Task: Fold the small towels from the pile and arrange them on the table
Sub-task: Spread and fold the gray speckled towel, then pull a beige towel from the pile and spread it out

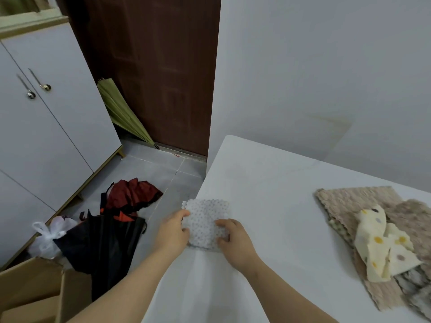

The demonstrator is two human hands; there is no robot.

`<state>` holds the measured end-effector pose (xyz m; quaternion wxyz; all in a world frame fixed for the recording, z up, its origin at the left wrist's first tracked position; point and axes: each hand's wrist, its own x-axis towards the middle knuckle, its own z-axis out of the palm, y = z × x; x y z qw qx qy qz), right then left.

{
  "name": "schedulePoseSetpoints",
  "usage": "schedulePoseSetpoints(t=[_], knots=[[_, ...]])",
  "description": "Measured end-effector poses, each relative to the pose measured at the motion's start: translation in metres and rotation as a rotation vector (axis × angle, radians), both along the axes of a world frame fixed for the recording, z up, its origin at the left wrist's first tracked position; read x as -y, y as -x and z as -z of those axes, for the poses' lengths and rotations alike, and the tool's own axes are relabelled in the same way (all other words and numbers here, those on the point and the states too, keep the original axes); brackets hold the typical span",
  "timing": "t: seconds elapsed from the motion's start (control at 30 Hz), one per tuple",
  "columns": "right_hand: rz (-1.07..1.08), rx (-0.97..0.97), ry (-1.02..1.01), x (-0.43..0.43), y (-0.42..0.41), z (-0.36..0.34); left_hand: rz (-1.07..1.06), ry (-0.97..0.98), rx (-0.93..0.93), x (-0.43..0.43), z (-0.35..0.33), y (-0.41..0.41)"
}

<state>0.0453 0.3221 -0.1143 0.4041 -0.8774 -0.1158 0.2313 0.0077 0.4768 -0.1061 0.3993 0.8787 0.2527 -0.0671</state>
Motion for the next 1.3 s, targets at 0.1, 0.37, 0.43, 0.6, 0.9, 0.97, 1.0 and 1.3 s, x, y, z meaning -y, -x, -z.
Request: schedulePoseSetpoints(t=[0.1,0.37,0.43,0.6,0.9,0.97,1.0,1.3], knots=[[0.009,0.008,0.010,0.003,0.000,0.003,0.068,-0.155,-0.083,0.000,0.002,-0.001],[0.146,-0.025,0.026,0.059,0.005,-0.008,0.226,-0.350,0.038,0.051,-0.017,-0.014],[0.191,-0.011,0.021,0.083,0.007,-0.015,0.297,-0.303,0.077,0.076,-0.023,-0.019],[0.319,0.062,-0.005,0.160,0.016,-0.029,0.480,-0.304,0.155,0.159,-0.034,-0.021],[0.462,0.263,0.084,0.336,0.035,-0.040,0.691,-0.347,0.251,0.341,-0.043,-0.018],[0.468,0.299,0.098,0.373,0.038,-0.040,0.698,-0.321,0.253,0.376,-0.043,-0.017],[0.475,0.306,0.102,0.387,0.039,-0.039,0.698,-0.304,0.247,0.390,-0.042,-0.017],[0.464,0.237,0.134,0.479,0.026,-0.017,0.508,0.002,0.134,0.498,-0.028,-0.047]])
